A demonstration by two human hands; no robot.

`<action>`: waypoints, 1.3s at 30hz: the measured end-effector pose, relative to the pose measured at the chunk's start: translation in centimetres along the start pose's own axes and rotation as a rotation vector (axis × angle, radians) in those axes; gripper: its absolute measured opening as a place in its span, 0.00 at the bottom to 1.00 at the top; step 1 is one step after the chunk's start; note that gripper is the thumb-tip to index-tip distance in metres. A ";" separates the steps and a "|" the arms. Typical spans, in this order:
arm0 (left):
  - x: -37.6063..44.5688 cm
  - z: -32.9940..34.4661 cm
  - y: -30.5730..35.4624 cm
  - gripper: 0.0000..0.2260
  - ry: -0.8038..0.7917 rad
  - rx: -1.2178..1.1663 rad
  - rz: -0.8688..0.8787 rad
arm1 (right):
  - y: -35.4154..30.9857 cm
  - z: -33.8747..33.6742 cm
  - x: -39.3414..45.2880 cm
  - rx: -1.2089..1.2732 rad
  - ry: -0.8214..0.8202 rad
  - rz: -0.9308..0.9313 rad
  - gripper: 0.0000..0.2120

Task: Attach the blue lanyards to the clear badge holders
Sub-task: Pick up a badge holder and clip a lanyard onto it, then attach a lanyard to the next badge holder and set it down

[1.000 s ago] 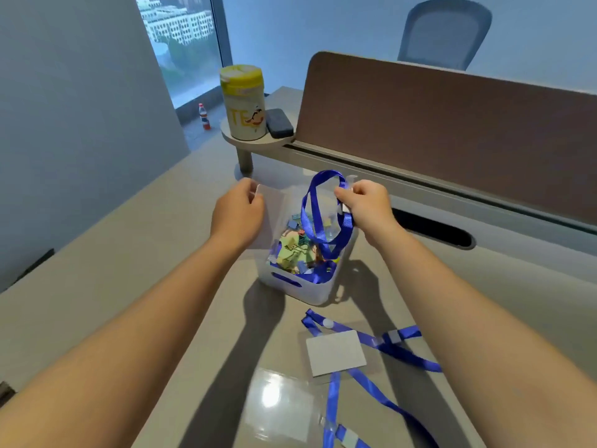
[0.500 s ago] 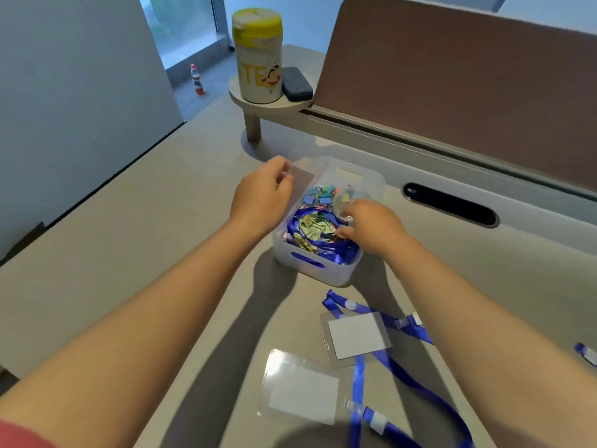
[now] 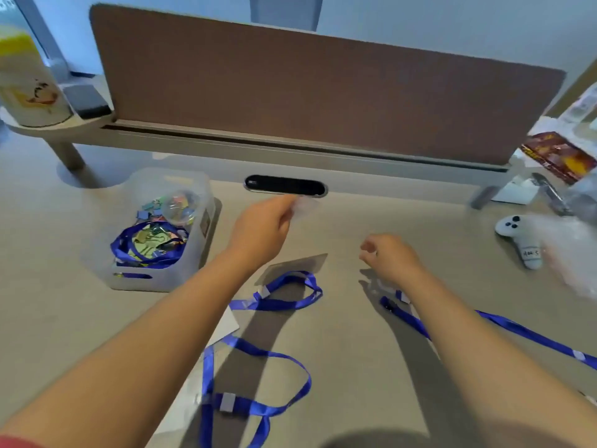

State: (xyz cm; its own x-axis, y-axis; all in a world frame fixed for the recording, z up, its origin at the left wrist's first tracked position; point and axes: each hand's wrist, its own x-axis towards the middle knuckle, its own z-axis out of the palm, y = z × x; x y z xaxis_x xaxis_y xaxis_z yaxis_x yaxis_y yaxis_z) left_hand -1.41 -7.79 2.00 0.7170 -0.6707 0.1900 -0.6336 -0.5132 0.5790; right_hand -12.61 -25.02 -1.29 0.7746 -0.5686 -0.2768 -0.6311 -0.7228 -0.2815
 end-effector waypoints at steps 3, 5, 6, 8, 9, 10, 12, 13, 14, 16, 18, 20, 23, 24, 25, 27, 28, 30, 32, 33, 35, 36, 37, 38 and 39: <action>0.5 3.7 2.0 0.15 -0.064 0.025 0.012 | 4.7 0.5 -0.1 0.057 0.010 0.103 0.14; 0.7 5.9 2.9 0.15 -0.102 0.042 0.006 | 7.1 1.1 0.2 0.060 -0.002 0.149 0.14; 0.8 6.8 3.2 0.15 -0.118 0.049 -0.002 | 8.0 1.4 0.4 0.050 -0.012 0.168 0.14; 1.1 8.3 3.6 0.14 -0.144 0.072 -0.020 | 9.5 2.1 0.9 0.048 -0.010 0.192 0.12; 1.3 8.8 3.7 0.14 -0.156 0.087 -0.027 | 10.1 2.6 1.3 0.055 -0.006 0.192 0.11; 1.5 9.3 3.8 0.14 -0.164 0.100 -0.034 | 10.6 3.0 1.6 0.055 -0.007 0.187 0.09; 1.9 10.0 4.0 0.14 -0.170 0.118 -0.048 | 11.0 3.7 2.3 0.028 -0.016 0.168 0.09; 2.1 10.3 4.0 0.14 -0.172 0.127 -0.055 | 11.1 3.9 2.6 0.001 -0.016 0.149 0.11; 2.2 10.5 4.1 0.14 -0.176 0.135 -0.063 | 11.2 4.1 2.9 -0.027 -0.012 0.128 0.12; 2.4 10.9 4.1 0.13 -0.184 0.142 -0.076 | 11.1 4.1 3.4 -0.055 -0.008 0.102 0.12; 2.5 11.1 4.2 0.13 -0.188 0.138 -0.084 | 11.1 3.8 3.8 -0.025 -0.018 0.098 0.12; 2.8 11.1 4.4 0.13 -0.188 0.136 -0.092 | 11.2 3.3 4.0 0.030 0.002 0.103 0.12; 3.2 10.8 4.9 0.14 -0.183 0.130 -0.099 | 11.3 2.2 4.1 0.039 0.037 0.035 0.12; 3.3 10.6 5.1 0.14 -0.181 0.129 -0.097 | 11.2 1.7 4.0 0.026 0.054 0.009 0.12; 3.5 10.3 5.3 0.13 -0.177 0.130 -0.097 | 11.0 1.1 3.8 0.034 0.067 0.002 0.12; 3.8 9.7 5.6 0.13 -0.165 0.131 -0.099 | 10.4 -0.4 3.5 0.052 0.088 -0.007 0.12; 3.9 9.3 5.8 0.14 -0.158 0.128 -0.098 | 10.0 -1.1 3.5 0.045 0.098 -0.021 0.12; 4.1 8.6 6.2 0.14 -0.141 0.122 -0.094 | 9.4 -2.5 3.5 0.031 0.085 -0.055 0.12; 4.2 7.9 6.5 0.14 -0.123 0.116 -0.089 | 8.6 -3.7 3.5 0.032 0.057 -0.078 0.12; 4.2 7.6 6.7 0.14 -0.112 0.112 -0.088 | 8.2 -4.3 3.4 0.045 0.055 -0.088 0.09; 4.1 6.8 7.0 0.14 -0.087 0.104 -0.085 | 7.4 -5.2 3.2 0.116 0.058 -0.107 0.07; 4.0 6.4 7.1 0.14 -0.077 0.099 -0.086 | 7.0 -5.6 3.0 0.161 0.070 -0.112 0.07; 3.9 6.0 7.3 0.14 -0.067 0.095 -0.088 | 6.6 -6.0 2.8 0.196 0.076 -0.120 0.07; 3.9 5.6 7.3 0.14 -0.059 0.088 -0.090 | 6.3 -6.2 2.6 0.220 0.076 -0.130 0.07; 3.8 5.2 7.4 0.14 -0.049 0.077 -0.095 | 5.9 -6.5 2.4 0.238 0.078 -0.136 0.07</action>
State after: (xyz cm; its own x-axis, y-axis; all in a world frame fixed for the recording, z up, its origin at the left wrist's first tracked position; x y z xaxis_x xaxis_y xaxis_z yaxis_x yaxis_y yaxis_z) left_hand -4.88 -16.95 2.88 0.7611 -0.6414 0.0972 -0.5853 -0.6143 0.5292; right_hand -14.19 -33.22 2.30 0.8478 -0.5077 -0.1533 -0.5058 -0.6871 -0.5216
